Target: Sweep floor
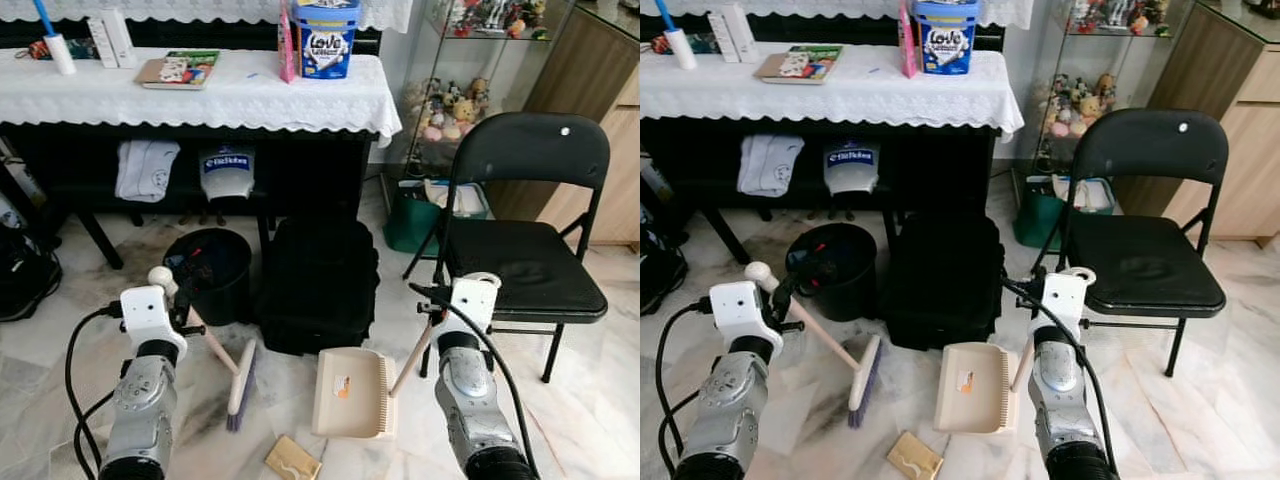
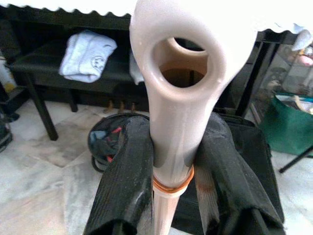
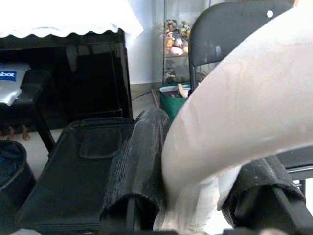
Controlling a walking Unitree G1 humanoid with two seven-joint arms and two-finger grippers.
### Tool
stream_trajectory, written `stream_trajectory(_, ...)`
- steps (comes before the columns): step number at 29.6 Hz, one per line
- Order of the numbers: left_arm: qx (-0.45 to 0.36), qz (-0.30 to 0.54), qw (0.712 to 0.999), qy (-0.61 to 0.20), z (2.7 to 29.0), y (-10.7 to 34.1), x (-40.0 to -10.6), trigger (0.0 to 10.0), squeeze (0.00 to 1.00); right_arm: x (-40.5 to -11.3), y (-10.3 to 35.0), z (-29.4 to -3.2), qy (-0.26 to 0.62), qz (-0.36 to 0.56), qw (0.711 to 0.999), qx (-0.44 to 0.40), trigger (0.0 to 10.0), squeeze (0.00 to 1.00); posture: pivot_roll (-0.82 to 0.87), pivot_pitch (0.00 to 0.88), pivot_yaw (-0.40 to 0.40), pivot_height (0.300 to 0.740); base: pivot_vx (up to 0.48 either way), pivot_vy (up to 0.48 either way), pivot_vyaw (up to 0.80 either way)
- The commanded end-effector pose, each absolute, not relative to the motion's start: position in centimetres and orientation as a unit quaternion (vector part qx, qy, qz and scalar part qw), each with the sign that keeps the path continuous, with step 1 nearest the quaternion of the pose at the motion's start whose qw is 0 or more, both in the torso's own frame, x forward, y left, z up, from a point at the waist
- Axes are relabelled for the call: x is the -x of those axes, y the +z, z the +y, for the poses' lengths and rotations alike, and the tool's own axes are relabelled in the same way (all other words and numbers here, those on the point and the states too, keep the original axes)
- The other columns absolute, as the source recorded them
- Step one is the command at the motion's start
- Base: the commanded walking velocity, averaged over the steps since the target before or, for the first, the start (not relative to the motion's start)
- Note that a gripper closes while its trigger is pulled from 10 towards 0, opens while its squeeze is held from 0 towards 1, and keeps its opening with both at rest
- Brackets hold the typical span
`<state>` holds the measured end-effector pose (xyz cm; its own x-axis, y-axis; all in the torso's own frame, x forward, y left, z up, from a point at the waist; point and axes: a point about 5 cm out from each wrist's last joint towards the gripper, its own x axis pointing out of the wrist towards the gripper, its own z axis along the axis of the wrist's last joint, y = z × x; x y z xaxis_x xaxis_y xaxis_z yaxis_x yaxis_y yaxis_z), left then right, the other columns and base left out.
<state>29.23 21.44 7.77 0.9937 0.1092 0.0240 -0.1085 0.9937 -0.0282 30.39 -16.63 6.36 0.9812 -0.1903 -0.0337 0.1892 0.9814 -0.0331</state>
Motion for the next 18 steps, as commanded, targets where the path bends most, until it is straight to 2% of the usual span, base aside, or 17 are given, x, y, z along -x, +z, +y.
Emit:
stream_trajectory(1, 0.013, -0.05, 0.997, 0.048, 21.28, 9.37, -29.8, 10.0, 0.0, -30.7, 7.03, -16.67, -0.096, 0.0, 0.995, 0.013, 10.0, 0.0, 0.01, 0.033, -0.016, 0.74, 0.0, 0.0, 0.0)
stream_trajectory(18, 0.012, -0.051, 0.997, 0.048, 21.56, 9.5, -29.8, 10.0, 0.0, -30.71, 6.95, -16.53, -0.095, 0.002, 0.995, 0.011, 10.0, 0.0, 0.01, 0.035, -0.012, 0.74, -0.015, 0.0, 0.0)
